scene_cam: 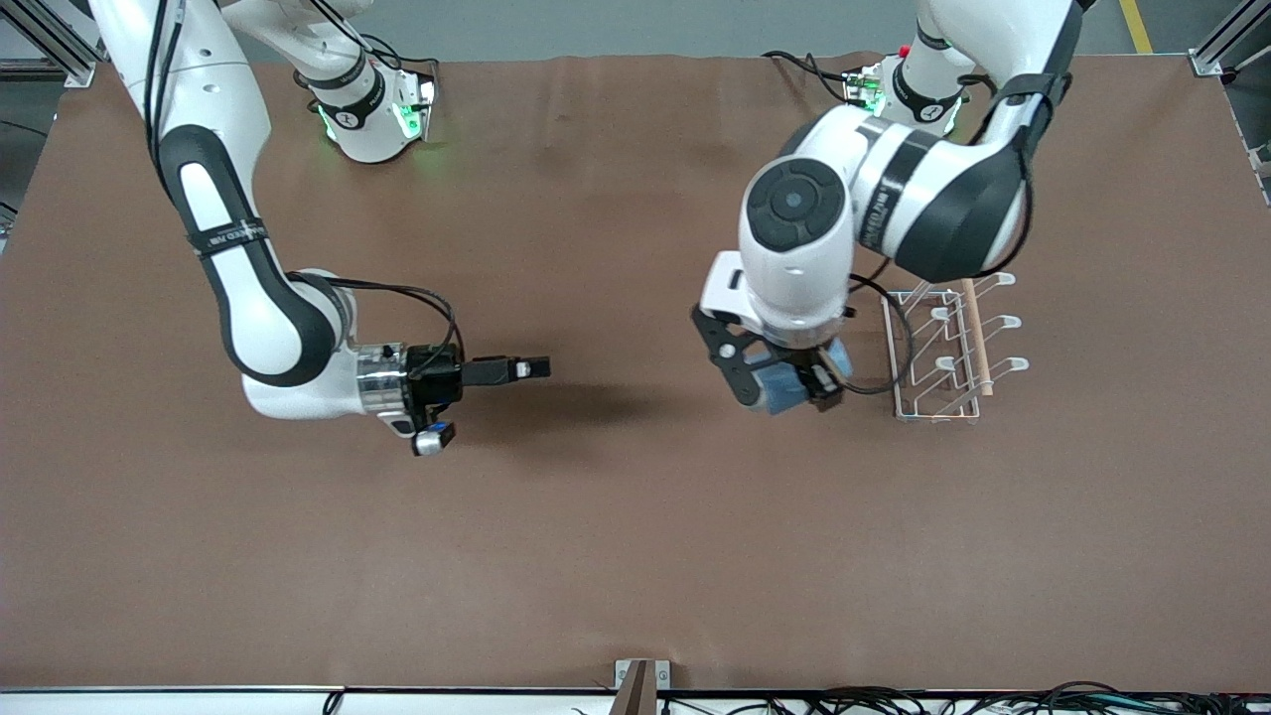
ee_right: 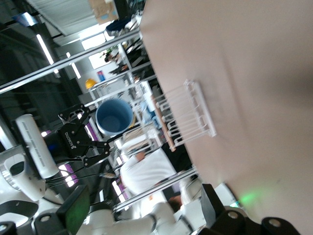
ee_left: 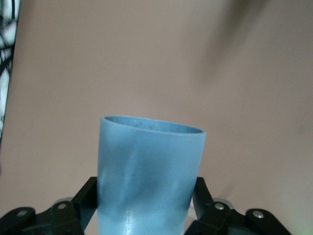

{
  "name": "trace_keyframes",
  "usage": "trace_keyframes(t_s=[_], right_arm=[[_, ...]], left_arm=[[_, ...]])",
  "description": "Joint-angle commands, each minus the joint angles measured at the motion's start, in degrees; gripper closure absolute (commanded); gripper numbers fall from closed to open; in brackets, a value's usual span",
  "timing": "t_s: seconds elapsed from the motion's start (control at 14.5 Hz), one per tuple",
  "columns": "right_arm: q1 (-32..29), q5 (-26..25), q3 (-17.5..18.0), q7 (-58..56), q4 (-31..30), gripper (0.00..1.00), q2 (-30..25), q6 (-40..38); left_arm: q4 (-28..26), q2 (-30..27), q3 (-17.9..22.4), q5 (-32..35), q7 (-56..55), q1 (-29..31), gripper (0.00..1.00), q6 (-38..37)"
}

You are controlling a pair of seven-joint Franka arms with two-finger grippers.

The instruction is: Hang cup on cup holder

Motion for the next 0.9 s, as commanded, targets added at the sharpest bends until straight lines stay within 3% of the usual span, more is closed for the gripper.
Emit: trace_keyframes(t_s=[0.0, 0.14, 0.48, 0.69, 0.83], right_arm=[[-2.7, -7.1, -0.6, -0.2, -0.6, 0.00, -2.9, 2.9], [-3.5, -15.9, -2.5, -0.1, 0.4, 0.00, -3.9, 5.6], [-3.0, -39.4, -7.0, 0.0, -2.0, 0.00, -9.9, 21.7], [-2.8, -49.2, -11.3, 0.1, -1.8, 0.00, -13.7, 21.0], [-2.8, -60.9, -13.8, 0.2, 0.3, 0.00, -14.8, 17.7]], left_arm=[[-0.7, -0.5, -0.3, 7.8, 5.4, -0.2, 0.25, -6.0], [-1.0, 0.0, -0.3, 13.9, 10.4, 0.8, 0.25, -9.8], [-3.2, 3.0, -0.1, 26.6, 21.6, 3.2, 0.25, -14.7], [-6.7, 5.9, -0.2, 34.0, 21.5, 1.9, 0.26, -18.5], [-8.6, 7.5, -0.2, 37.6, 20.5, 1.6, 0.26, -19.8]])
